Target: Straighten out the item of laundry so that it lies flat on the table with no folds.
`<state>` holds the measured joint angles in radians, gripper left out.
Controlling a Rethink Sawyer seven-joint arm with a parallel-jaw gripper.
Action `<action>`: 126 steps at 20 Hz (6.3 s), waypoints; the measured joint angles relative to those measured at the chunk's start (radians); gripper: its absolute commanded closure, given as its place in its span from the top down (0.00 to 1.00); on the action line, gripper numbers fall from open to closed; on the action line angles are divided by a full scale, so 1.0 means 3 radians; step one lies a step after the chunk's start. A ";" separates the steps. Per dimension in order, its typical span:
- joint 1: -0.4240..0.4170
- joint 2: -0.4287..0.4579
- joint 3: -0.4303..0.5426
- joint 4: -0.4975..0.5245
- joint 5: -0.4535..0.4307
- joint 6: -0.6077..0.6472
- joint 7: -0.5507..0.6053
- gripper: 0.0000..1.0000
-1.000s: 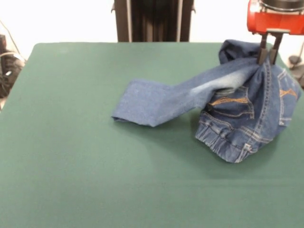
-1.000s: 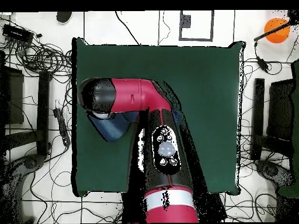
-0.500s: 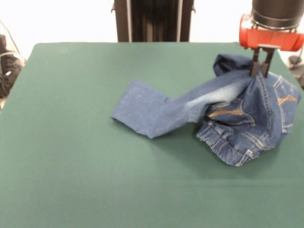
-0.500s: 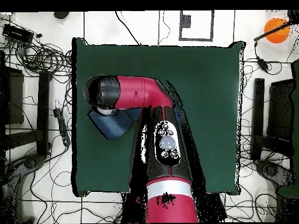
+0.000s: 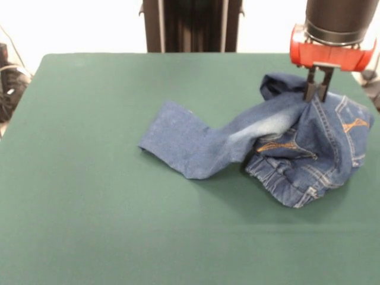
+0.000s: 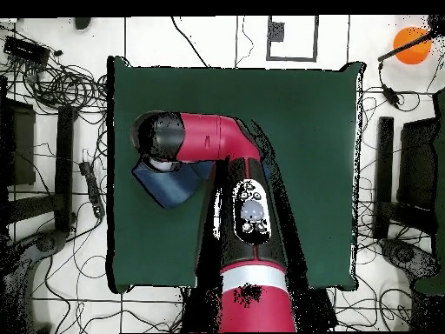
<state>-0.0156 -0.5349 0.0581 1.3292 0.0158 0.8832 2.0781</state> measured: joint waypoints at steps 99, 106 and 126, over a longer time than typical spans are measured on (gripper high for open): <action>-0.0836 -0.0265 -0.0103 0.0053 -0.0533 -0.0468 0.0000 1.00; -0.0836 -0.0152 -0.0103 0.0054 -0.0633 -0.0553 0.0000 1.00; -0.0836 -0.0068 -0.0095 0.0159 -0.0757 -0.1109 0.0000 1.00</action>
<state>-0.2665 -0.5552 0.0295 1.3769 -0.2114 0.5505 2.0781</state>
